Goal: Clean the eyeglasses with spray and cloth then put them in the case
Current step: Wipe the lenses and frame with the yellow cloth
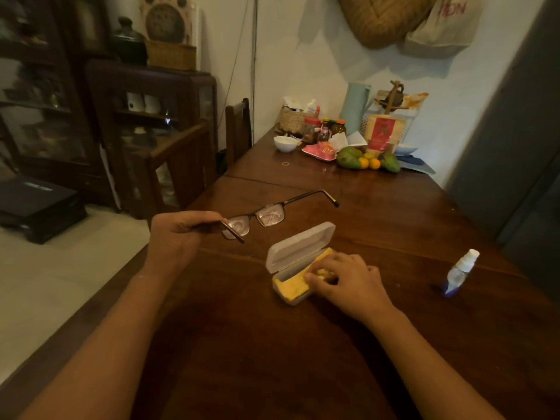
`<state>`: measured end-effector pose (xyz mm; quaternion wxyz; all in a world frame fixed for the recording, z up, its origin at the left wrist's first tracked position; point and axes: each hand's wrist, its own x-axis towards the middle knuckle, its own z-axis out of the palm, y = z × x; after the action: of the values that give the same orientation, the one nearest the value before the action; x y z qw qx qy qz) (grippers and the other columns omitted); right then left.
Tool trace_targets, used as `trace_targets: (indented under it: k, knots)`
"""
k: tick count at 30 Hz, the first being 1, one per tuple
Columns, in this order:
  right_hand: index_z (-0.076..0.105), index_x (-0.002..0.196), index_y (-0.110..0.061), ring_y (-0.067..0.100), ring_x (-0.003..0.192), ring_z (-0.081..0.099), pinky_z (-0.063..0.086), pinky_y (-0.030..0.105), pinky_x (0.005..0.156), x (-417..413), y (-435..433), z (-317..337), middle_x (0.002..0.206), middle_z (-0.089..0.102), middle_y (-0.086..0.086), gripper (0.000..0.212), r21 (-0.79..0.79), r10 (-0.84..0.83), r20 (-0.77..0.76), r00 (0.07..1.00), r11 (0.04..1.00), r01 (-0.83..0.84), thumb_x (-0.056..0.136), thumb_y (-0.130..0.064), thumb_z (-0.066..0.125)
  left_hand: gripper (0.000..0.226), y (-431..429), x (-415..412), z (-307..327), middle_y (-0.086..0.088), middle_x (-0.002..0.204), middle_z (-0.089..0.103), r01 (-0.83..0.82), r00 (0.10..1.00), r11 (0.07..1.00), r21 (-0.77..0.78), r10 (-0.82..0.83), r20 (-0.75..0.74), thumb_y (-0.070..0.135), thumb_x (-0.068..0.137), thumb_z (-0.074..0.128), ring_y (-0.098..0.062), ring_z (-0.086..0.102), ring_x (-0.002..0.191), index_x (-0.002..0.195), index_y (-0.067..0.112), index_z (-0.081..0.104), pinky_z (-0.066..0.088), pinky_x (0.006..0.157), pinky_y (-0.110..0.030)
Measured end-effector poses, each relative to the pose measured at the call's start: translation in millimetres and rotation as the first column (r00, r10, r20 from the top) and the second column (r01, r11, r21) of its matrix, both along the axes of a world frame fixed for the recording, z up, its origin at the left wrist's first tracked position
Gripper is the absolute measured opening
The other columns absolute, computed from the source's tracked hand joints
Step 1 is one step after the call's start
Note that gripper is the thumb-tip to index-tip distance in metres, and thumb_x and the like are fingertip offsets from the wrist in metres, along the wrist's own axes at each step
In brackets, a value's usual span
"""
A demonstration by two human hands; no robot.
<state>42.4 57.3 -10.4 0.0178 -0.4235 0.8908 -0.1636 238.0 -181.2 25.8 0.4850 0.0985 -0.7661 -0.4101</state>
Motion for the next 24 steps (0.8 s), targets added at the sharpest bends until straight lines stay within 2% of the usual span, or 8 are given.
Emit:
trace_targets:
  k: [3, 5, 7, 11, 15, 17, 20, 24]
  knots:
    - [0.066, 0.083, -0.046, 0.015, 0.111, 0.047, 0.038, 0.046, 0.09, -16.5, 2.4, 8.3, 0.101, 0.055, -0.023, 0.016, -0.06, -0.164, 0.134, 0.977, 0.983, 0.174, 0.085, -0.061, 0.063, 0.031, 1.8, -1.1, -2.6, -0.032, 0.099, 0.072, 0.035, 0.999, 0.998, 0.055, -0.036, 0.023, 0.001, 0.071, 0.072, -0.046, 0.071, 0.092, 0.098, -0.014, 0.072, 0.055, 0.09, -0.057]
    - [0.066, 0.078, -0.042, 0.013, 0.104, 0.051, 0.04, 0.046, 0.089, -25.0, 3.6, 12.4, 0.092, 0.056, -0.022, 0.011, -0.055, -0.229, 0.213, 0.95, 0.968, 0.245, 0.085, -0.048, 0.071, 0.027, 3.7, -2.3, -3.6, -0.031, 0.1, 0.072, 0.041, 0.998, 0.997, 0.062, -0.044, 0.05, -0.012, 0.073, 0.074, -0.045, 0.071, 0.093, 0.1, -0.014, 0.072, 0.056, 0.09, -0.055]
    - [0.066, 0.081, -0.039, 0.008, 0.097, 0.054, 0.04, 0.044, 0.088, -29.7, 4.0, 12.3, 0.088, 0.062, -0.021, 0.01, -0.086, -0.265, 0.251, 0.931, 0.952, 0.294, 0.086, -0.04, 0.074, 0.027, 5.2, -4.4, -5.8, -0.029, 0.1, 0.073, 0.044, 0.996, 0.998, 0.051, -0.047, 0.071, -0.017, 0.073, 0.071, -0.042, 0.072, 0.092, 0.1, -0.014, 0.072, 0.056, 0.089, -0.056]
    - [0.06, 0.091, -0.044, -0.001, 0.092, 0.056, 0.031, 0.04, 0.085, -27.2, 7.7, 4.0, 0.088, 0.064, -0.023, 0.016, -0.238, -0.264, 0.244, 0.933, 0.916, 0.322, 0.093, -0.03, 0.068, 0.03, 9.7, -8.8, -9.5, -0.022, 0.093, 0.076, 0.03, 0.997, 0.999, 0.034, -0.032, 0.073, 0.004, 0.064, 0.075, -0.038, 0.074, 0.088, 0.092, -0.006, 0.076, 0.058, 0.085, -0.048]
    - [0.058, 0.106, -0.048, 0.002, 0.102, 0.056, 0.039, 0.036, 0.088, -24.8, 9.9, 3.5, 0.106, 0.061, -0.021, 0.022, -0.427, -0.188, 0.255, 0.949, 0.858, 0.284, 0.1, -0.027, 0.059, 0.026, 10.3, -11.8, -11.7, -0.02, 0.094, 0.076, 0.028, 0.994, 1.0, 0.003, -0.028, 0.105, -0.009, 0.068, 0.074, -0.036, 0.075, 0.088, 0.094, -0.004, 0.076, 0.059, 0.084, -0.046]
    - [0.059, 0.107, -0.048, -0.002, 0.101, 0.058, 0.055, 0.031, 0.082, -23.1, 13.9, 8.0, 0.11, 0.06, -0.019, 0.03, -0.579, -0.092, 0.323, 0.942, 0.768, 0.274, 0.102, -0.018, 0.055, 0.027, 10.7, -12.7, -12.5, -0.019, 0.095, 0.076, 0.016, 0.994, 1.0, -0.003, -0.016, 0.11, -0.01, 0.07, 0.072, -0.029, 0.076, 0.086, 0.095, -0.004, 0.076, 0.061, 0.083, -0.043]
    - [0.059, 0.1, -0.048, -0.007, 0.095, 0.059, 0.053, 0.014, 0.07, -20.3, 26.1, 17.4, 0.104, 0.062, -0.017, 0.037, -0.732, -0.029, 0.328, 0.944, 0.624, 0.273, 0.101, -0.011, 0.057, 0.026, 13.7, -13.2, -13.0, -0.02, 0.095, 0.076, 0.014, 0.993, 1.0, 0.009, -0.015, 0.118, -0.009, 0.072, 0.069, -0.021, 0.075, 0.086, 0.096, -0.005, 0.075, 0.061, 0.082, -0.033]
    - [0.064, 0.099, -0.039, 0.006, 0.094, 0.068, 0.058, 0.024, 0.076, -18.4, 41.5, 32.6, 0.097, 0.069, -0.013, 0.028, -0.856, 0.085, 0.403, 0.911, 0.387, 0.343, 0.095, -0.011, 0.065, 0.028, 14.5, -14.5, -15.1, -0.02, 0.097, 0.075, -0.014, 0.99, 0.999, 0.041, 0.008, 0.141, -0.018, 0.073, 0.068, -0.032, 0.074, 0.089, 0.098, -0.007, 0.075, 0.059, 0.086, -0.048]
